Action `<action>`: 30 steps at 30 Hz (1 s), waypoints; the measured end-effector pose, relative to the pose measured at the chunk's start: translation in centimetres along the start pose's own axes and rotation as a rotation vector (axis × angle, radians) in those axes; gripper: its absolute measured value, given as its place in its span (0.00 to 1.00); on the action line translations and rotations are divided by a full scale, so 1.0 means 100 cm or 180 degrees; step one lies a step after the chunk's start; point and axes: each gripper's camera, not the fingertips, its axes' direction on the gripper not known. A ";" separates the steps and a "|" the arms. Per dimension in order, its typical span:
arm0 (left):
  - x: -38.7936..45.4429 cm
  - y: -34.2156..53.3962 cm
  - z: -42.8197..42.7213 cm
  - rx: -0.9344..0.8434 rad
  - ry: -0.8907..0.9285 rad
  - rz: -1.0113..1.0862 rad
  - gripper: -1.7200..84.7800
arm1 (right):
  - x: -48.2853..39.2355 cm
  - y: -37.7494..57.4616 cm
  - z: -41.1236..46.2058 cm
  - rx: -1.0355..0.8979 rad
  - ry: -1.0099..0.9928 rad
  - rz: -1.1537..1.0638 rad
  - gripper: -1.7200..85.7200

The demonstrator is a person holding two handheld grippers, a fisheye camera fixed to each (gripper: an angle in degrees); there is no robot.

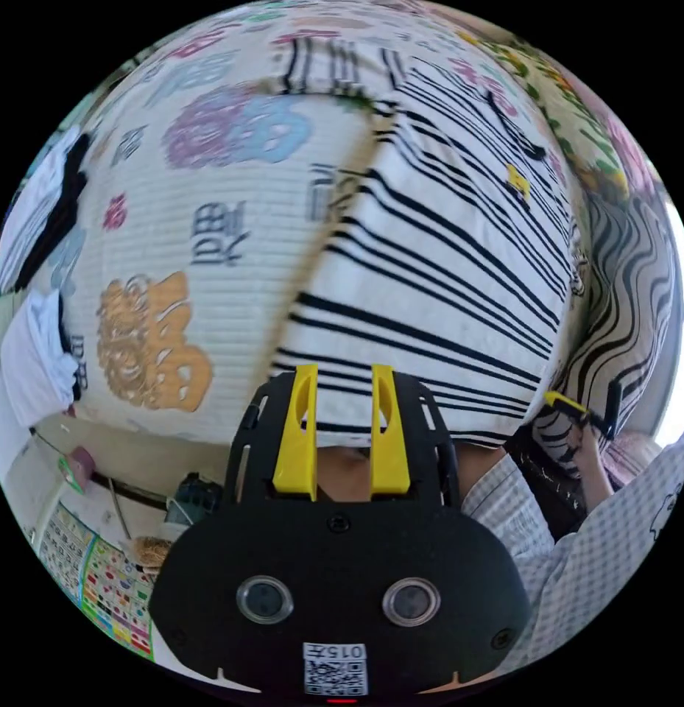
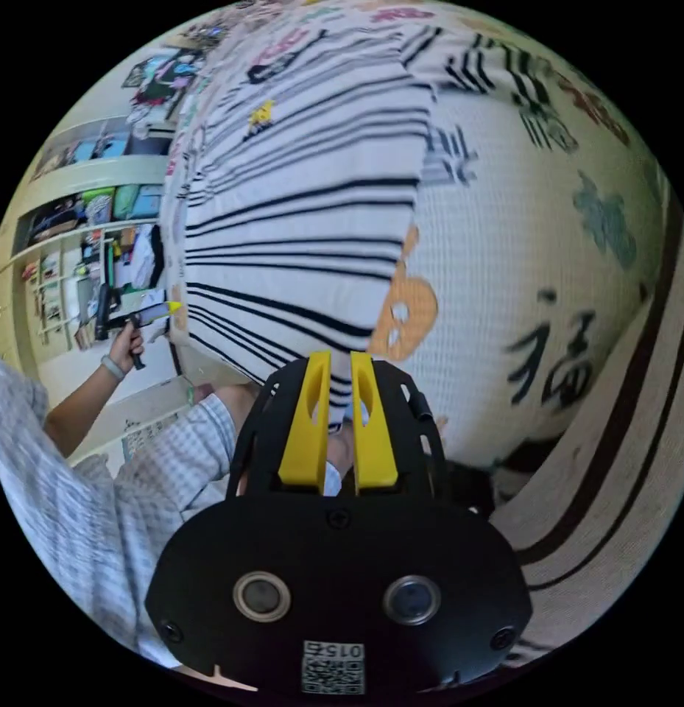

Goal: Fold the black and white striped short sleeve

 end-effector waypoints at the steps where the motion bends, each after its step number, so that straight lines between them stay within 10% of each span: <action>1: -0.025 0.004 -0.002 -0.0054 -0.0025 -0.0102 0.14 | 0.004 0.011 0.016 -0.0098 0.0073 0.0164 0.11; 21: -0.120 0.022 -0.029 -0.0512 0.0725 0.1155 0.01 | -0.003 0.035 0.113 -0.0699 0.0414 0.0446 0.01; 30: -0.133 0.047 -0.014 -0.0408 0.0189 0.1064 0.02 | -0.018 0.048 0.184 -0.1003 0.0750 0.0872 0.01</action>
